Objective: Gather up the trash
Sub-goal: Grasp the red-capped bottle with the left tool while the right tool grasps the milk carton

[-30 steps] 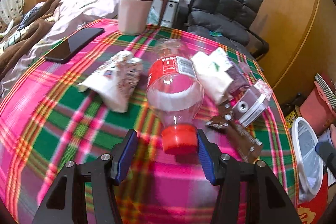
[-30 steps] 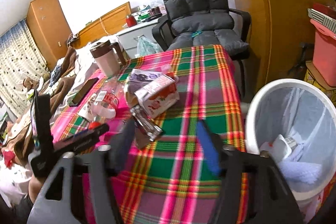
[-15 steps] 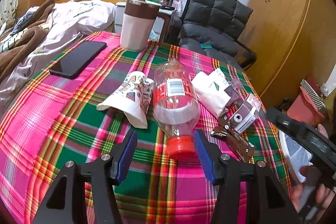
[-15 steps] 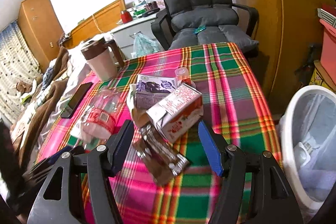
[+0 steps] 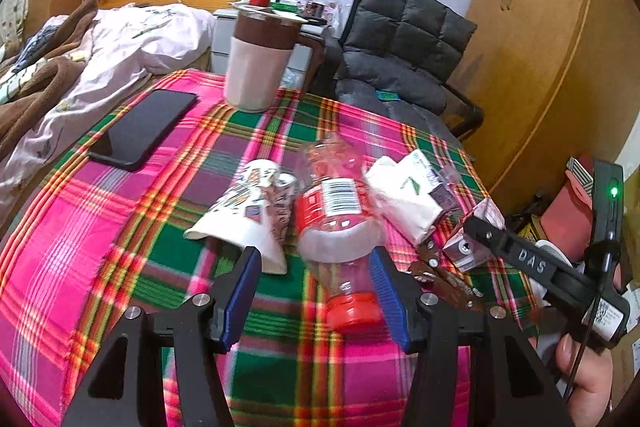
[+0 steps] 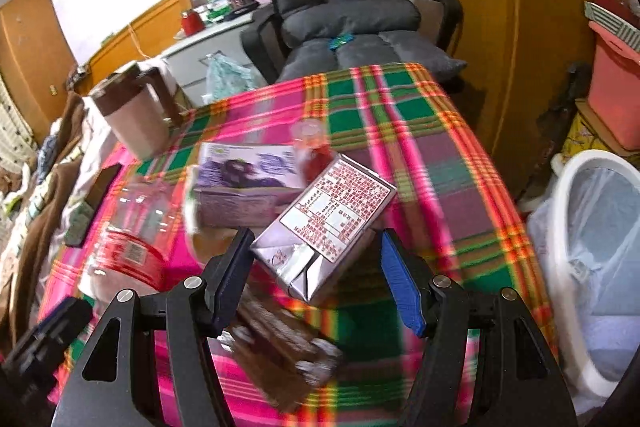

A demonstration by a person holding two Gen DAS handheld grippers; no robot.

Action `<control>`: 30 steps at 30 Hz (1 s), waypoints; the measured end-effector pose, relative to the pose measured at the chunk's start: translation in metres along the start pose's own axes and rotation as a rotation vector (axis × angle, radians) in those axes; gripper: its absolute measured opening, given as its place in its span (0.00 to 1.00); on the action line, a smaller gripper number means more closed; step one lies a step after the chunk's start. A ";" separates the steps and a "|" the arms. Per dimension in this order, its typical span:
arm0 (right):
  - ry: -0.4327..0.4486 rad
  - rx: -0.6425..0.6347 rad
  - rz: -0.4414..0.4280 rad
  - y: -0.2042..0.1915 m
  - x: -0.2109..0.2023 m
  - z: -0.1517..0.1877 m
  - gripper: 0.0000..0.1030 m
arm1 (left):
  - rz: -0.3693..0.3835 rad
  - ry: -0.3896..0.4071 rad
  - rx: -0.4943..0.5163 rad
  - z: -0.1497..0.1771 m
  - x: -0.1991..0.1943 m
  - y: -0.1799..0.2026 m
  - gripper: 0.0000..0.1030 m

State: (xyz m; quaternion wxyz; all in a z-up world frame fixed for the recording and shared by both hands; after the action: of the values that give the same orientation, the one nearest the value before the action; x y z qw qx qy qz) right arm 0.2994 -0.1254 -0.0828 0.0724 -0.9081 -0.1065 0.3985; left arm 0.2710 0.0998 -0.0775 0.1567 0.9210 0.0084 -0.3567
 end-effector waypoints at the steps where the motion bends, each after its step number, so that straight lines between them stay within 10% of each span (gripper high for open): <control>1: -0.002 0.004 -0.002 0.006 -0.002 0.001 0.64 | 0.006 0.000 0.009 -0.001 0.002 0.004 0.54; 7: -0.002 0.009 -0.002 0.021 -0.009 0.001 0.61 | 0.010 -0.019 0.056 -0.006 0.018 0.022 0.57; 11: 0.006 0.011 -0.018 0.025 -0.010 -0.001 0.40 | -0.007 -0.032 0.083 -0.010 0.031 0.027 0.62; 30: 0.029 -0.028 -0.076 0.029 -0.026 0.003 0.39 | -0.052 -0.074 0.082 -0.004 0.052 0.021 0.60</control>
State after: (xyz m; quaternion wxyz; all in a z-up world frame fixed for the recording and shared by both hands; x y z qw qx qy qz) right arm 0.2835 -0.1595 -0.0726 0.0761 -0.9101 -0.1454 0.3806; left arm 0.3147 0.0760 -0.1027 0.1098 0.9122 0.0120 -0.3945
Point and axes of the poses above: each gripper's, at about its wrist camera, not at the fingertips, and x roughly the way its jaws point, y to its right, z to its underside, the point moved 9 cm from there along x, roughly the way its jaws point
